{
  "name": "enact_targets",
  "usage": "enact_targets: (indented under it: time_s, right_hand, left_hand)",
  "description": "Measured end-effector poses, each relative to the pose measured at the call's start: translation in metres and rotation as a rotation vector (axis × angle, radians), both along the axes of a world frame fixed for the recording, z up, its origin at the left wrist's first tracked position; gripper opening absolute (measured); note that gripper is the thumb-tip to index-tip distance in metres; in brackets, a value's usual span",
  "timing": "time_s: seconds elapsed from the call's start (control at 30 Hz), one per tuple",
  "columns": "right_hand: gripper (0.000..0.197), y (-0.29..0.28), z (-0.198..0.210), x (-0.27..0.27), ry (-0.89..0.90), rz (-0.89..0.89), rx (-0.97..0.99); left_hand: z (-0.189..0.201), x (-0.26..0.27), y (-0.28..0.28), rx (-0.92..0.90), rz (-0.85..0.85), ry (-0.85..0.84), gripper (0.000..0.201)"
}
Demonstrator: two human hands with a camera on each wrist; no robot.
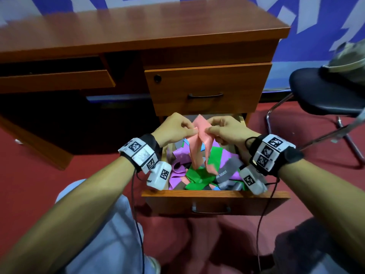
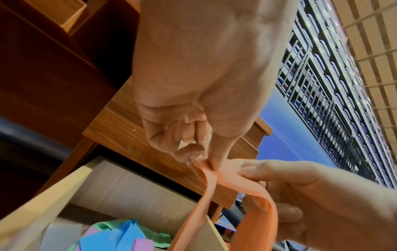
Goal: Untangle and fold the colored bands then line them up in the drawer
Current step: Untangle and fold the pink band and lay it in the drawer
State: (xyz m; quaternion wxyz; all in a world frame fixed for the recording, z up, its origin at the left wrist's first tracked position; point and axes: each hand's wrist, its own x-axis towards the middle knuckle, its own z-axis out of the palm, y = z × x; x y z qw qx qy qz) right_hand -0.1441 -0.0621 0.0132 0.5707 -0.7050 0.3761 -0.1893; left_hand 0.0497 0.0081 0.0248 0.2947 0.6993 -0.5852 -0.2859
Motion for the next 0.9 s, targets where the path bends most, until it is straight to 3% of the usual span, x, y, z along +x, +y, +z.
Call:
enact_targets:
  time_s: [0.27, 0.37, 0.47, 0.57, 0.67, 0.9]
  right_hand:
    - [0.03, -0.001, -0.002, 0.0, -0.039, -0.142, 0.006]
    - [0.027, -0.002, 0.002, 0.0, -0.091, -0.216, -0.024]
    - [0.018, -0.003, 0.006, -0.002, -0.21, -0.14, 0.01]
    - [0.019, 0.0, 0.006, -0.002, -0.213, -0.03, 0.013]
    - [0.018, 0.005, 0.003, 0.001, -0.174, 0.014, 0.009]
    - [0.023, 0.007, 0.004, 0.003, -0.271, 0.14, 0.167]
  left_hand:
    - [0.007, -0.003, 0.0, 0.185, 0.011, 0.155, 0.009]
    - [0.009, -0.001, 0.001, 0.187, 0.076, 0.189, 0.01]
    - [0.01, 0.001, 0.002, 0.125, 0.164, 0.277, 0.008]
    - [0.011, 0.001, 0.002, 0.074, 0.233, 0.377, 0.007]
    - [0.011, 0.0, 0.002, 0.098, 0.239, 0.432, 0.005]
    - [0.009, 0.003, 0.001, 0.152, 0.246, 0.503, 0.013]
